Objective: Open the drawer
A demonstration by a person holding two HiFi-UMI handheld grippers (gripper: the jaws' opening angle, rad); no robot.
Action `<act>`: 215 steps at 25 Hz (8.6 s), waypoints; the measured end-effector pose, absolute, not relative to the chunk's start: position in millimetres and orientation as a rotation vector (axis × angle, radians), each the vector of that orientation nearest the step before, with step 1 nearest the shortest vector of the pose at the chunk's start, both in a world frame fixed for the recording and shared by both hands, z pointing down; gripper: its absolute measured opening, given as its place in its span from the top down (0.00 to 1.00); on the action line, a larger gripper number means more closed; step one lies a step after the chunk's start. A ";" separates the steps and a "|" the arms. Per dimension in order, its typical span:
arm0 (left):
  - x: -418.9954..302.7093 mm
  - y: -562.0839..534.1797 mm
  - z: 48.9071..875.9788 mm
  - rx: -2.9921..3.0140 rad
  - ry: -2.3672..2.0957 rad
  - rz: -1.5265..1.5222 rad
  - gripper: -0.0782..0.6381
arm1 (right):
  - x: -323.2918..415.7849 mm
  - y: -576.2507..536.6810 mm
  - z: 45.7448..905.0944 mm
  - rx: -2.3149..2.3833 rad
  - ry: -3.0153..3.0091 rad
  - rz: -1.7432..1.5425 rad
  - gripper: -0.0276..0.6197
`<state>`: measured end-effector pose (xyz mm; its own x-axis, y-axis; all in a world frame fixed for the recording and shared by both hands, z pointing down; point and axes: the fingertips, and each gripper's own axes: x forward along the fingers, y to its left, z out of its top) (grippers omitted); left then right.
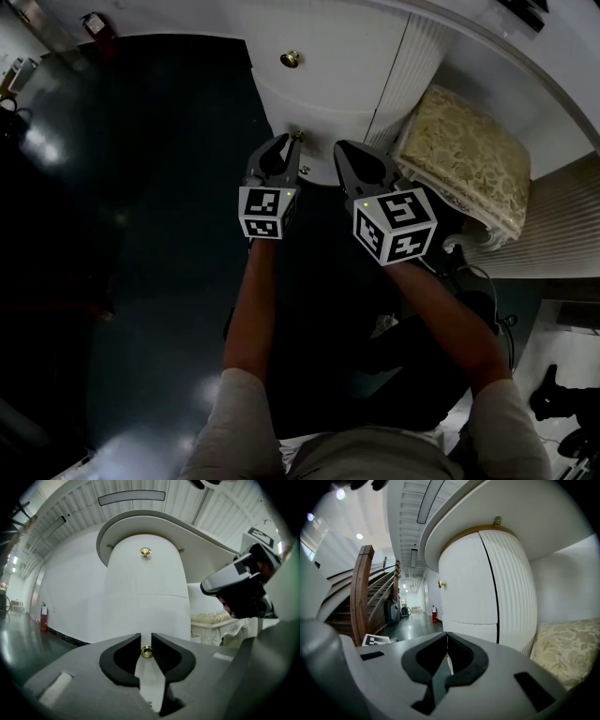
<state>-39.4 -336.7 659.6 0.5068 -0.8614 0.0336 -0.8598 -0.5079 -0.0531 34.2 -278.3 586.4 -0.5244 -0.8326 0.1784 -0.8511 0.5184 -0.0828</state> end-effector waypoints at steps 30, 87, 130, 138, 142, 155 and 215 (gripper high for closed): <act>-23.8 -356.6 687.9 -2.745 1.551 -0.130 0.71 | 56.5 -266.1 596.3 1.394 -2.632 0.218 0.93; -61.1 -299.1 694.0 -2.760 1.567 -0.135 0.74 | 104.8 -286.0 582.1 1.608 -2.605 0.321 0.93; -85.8 -254.1 694.1 -2.765 1.598 -0.114 0.74 | 95.4 -290.5 602.1 1.553 -2.523 0.329 0.93; -93.8 -244.5 698.1 -2.770 1.608 -0.115 0.74 | 91.9 -295.7 606.6 1.556 -2.517 0.361 0.93; -94.8 -239.9 699.3 -2.771 1.616 -0.111 0.74 | 95.2 -298.0 611.0 1.578 -2.519 0.428 0.93; -101.4 -229.0 695.2 -2.758 1.597 -0.109 0.74 | 70.9 -304.5 616.8 1.536 -2.529 0.402 0.93; -127.8 -184.5 696.8 -2.790 1.561 -0.060 0.74 | 61.8 -285.3 598.7 1.596 -2.513 0.370 0.93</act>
<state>-127.8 -184.5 696.8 0.5231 -0.8501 0.0605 -0.8523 -0.5222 0.0307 61.8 -285.3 598.7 -0.4267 -0.8696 0.2485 -0.9043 0.4063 -0.1309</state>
